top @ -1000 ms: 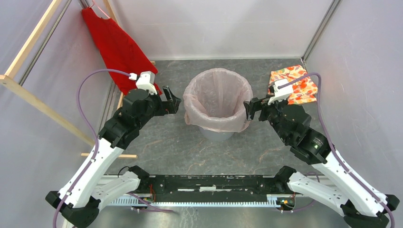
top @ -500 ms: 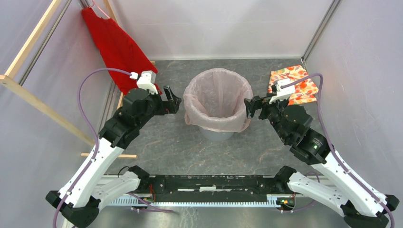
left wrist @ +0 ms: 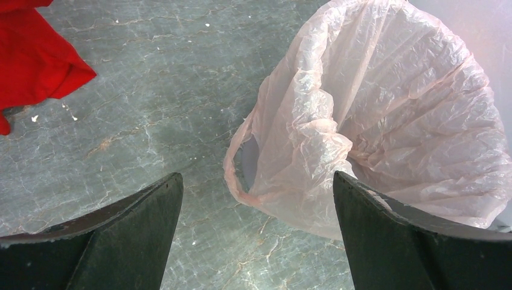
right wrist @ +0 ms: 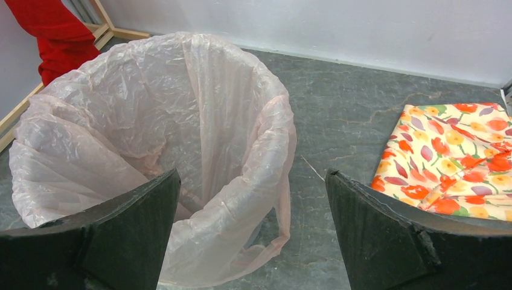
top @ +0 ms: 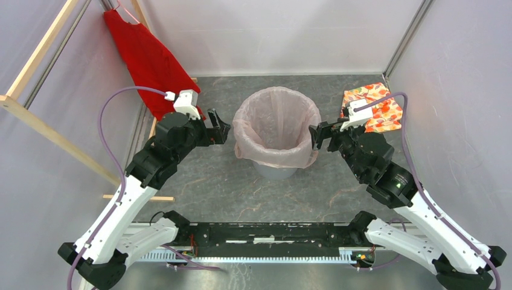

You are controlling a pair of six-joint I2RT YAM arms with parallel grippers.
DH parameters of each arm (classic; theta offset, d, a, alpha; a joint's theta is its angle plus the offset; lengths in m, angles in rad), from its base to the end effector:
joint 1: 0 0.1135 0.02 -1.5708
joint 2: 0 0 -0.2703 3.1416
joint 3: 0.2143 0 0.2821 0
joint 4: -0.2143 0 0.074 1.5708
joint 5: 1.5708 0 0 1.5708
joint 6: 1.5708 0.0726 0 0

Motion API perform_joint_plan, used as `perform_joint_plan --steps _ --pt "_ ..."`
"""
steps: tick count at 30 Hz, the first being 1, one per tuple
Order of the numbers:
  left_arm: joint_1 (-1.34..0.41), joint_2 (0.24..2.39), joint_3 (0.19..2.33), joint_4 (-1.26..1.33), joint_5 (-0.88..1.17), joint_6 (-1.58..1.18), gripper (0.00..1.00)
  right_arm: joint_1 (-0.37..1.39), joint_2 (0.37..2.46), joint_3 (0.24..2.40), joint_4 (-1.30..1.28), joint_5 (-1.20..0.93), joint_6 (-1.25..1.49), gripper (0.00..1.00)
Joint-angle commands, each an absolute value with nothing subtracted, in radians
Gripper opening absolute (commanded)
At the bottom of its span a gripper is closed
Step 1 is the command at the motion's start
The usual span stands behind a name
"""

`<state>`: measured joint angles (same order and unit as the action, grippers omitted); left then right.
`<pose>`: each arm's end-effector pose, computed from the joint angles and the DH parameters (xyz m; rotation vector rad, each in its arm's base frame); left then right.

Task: Put the trash bags into the trash bin

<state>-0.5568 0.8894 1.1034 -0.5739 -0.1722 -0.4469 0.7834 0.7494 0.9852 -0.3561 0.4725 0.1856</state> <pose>0.2125 -0.1176 0.3894 -0.0092 1.9582 -0.5029 0.1748 0.1274 0.4037 -0.1495 1.6819 0.3300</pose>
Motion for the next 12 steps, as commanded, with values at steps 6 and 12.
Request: perform_joint_plan --steps 6,12 --pt "-0.558 0.885 1.140 -0.535 -0.154 -0.390 1.00 0.784 0.740 1.006 -0.329 0.485 0.178 0.98" --pt "-0.559 0.885 1.138 -0.529 -0.147 -0.392 1.00 0.786 0.733 1.003 -0.336 0.492 0.178 0.98"
